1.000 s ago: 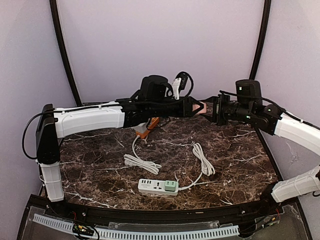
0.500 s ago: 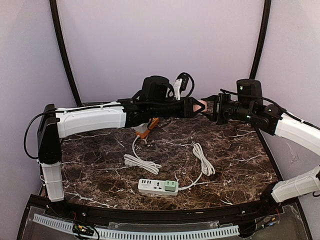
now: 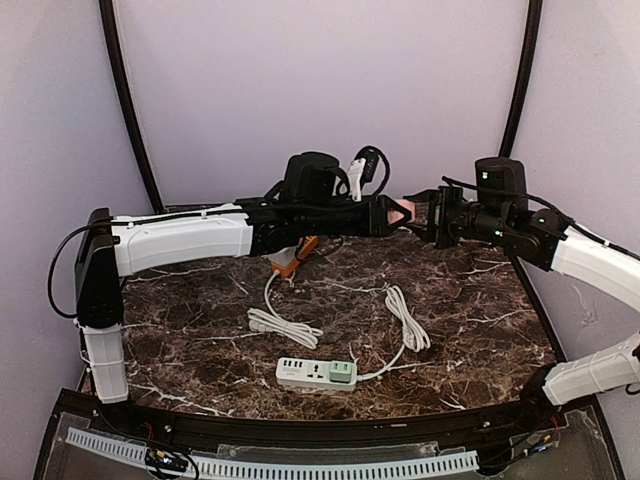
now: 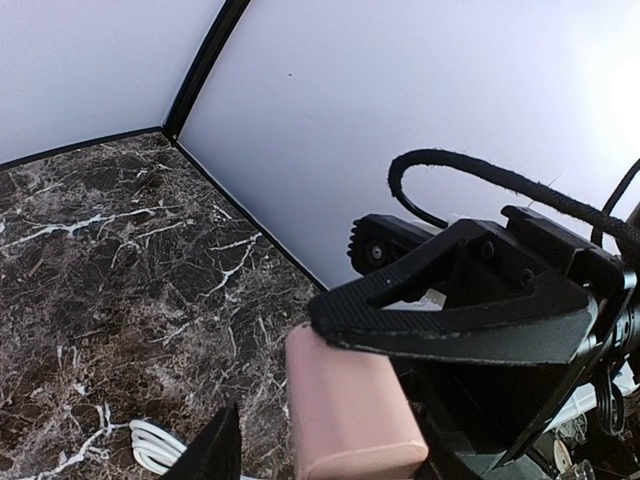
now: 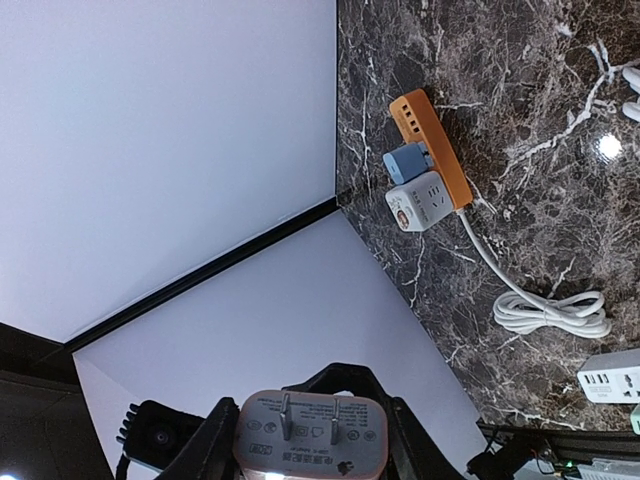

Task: Insert the plug

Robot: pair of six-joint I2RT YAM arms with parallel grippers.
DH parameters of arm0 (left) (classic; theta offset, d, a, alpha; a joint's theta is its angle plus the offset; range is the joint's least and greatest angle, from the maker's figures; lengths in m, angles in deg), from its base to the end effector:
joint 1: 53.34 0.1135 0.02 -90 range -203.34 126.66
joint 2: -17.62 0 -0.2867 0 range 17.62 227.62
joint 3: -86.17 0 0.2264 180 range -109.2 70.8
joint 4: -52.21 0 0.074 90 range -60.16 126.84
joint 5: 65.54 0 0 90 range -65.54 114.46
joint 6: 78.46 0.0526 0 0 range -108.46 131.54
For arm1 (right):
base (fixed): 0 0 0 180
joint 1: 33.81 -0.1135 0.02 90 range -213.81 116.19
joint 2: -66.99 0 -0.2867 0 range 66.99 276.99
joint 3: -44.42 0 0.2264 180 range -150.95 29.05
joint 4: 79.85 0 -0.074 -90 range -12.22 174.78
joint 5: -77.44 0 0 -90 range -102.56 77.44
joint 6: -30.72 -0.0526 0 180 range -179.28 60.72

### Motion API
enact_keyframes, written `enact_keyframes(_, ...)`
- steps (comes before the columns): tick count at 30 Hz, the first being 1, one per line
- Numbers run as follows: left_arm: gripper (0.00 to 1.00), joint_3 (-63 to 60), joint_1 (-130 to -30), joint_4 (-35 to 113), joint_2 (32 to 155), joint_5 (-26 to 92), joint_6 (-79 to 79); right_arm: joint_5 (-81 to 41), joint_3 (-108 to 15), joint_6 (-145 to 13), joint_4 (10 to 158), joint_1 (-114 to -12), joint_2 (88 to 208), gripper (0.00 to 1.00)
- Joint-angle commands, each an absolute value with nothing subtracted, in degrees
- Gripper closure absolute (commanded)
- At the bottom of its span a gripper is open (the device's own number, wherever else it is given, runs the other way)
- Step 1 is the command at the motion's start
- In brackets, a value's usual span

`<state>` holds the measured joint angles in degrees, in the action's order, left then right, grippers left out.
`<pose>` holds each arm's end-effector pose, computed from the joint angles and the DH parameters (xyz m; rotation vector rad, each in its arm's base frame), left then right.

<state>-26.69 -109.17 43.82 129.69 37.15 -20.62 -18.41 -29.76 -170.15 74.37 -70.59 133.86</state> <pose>0.2591 -0.4022 0.3657 0.5648 1.8027 -1.2937 0.1984 0.1550 0.3659 1.3548 1.9394 1.6691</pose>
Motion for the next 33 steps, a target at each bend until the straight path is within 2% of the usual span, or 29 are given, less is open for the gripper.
enact_keyframes(1, 0.50, -28.17, -109.32, 42.91, 129.35, 37.06, -20.20, -18.25, -31.41, -168.02, 73.70, -71.17, 133.59, 0.85)
enact_keyframes(17, 0.45, -28.21, -109.36, 43.43, 128.74, 34.89, -19.55, -19.95, -33.43, -166.33, 69.58, -71.17, 135.09, 0.85)
enact_keyframes(21, 0.56, -28.18, -109.32, 43.43, 128.86, 35.15, -19.65, -19.61, -33.51, -166.34, 69.71, -71.17, 135.01, 0.85)
enact_keyframes(23, 0.67, -28.20, -109.32, 43.49, 128.91, 35.34, -19.63, -19.40, -33.41, -166.41, 69.86, -71.17, 135.01, 0.85)
enact_keyframes(24, 0.78, -28.23, -109.37, 43.51, 128.95, 35.49, -19.69, -19.23, -33.30, -166.34, 70.14, -71.17, 134.95, 0.85)
enact_keyframes(25, 0.84, -28.25, -109.33, 43.47, 128.91, 35.55, -19.72, -19.05, -33.31, -166.41, 70.23, -71.17, 134.99, 0.85)
enact_keyframes(26, 0.95, -28.29, -109.33, 43.41, 128.94, 35.67, -19.91, -18.87, -33.29, -166.11, 70.46, -71.17, 135.00, 0.85)
enact_keyframes(28, 0.99, -28.46, -109.36, 42.94, 128.91, 35.86, -20.18, -18.46, -33.64, -165.06, 70.40, -71.17, 135.17, 0.79)
enact_keyframes(33, 0.99, -26.79, -109.32, 43.13, 127.63, 36.13, -19.77, -18.71, -32.94, -162.79, 70.34, -71.17, 134.95, 0.46)
